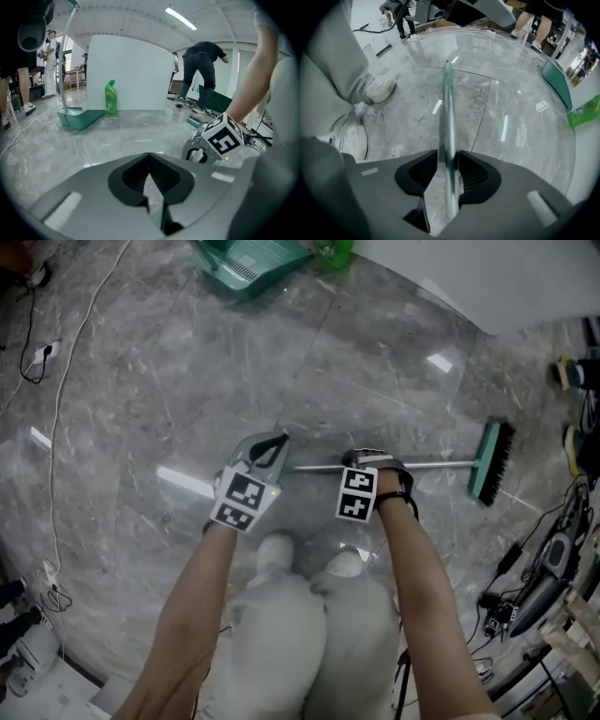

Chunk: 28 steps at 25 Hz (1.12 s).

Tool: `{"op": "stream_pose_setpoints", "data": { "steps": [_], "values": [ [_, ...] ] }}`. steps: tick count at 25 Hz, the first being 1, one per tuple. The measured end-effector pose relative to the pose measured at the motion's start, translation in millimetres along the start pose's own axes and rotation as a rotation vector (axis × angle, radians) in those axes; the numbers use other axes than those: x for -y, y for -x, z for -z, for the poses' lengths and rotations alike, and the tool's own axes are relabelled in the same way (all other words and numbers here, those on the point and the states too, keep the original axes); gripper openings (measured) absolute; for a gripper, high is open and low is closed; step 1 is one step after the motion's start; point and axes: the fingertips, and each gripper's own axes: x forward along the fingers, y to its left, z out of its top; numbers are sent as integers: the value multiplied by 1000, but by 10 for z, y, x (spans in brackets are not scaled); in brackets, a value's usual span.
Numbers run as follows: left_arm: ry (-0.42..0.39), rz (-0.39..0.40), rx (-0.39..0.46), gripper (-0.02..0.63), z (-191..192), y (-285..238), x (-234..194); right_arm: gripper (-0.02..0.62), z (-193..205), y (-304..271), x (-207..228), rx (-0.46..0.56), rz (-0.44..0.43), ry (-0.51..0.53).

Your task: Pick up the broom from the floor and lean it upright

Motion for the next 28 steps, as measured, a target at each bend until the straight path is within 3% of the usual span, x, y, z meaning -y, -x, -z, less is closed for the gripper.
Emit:
{"op": "stream_pose_setpoints", "data": {
  "steps": [2,11,14,20,28],
  "values": [
    [10,-25,7,0,-13,68,-78,78,12,15,32,3,13,-4],
    [-39,-15,-9,0,-233,67,126,74,-78,395,214,77,175,-26],
    [-56,16,26,0,-604,44,292,72,-119,696,312,120,235,-58],
    [-8,29,113,0,-1459,273,456,71,-148,1481,490,219,357,-147],
    [-78,116,293,0,-2731,871,973,71,-6,2664,734,363,518,-383]
  ]
}}
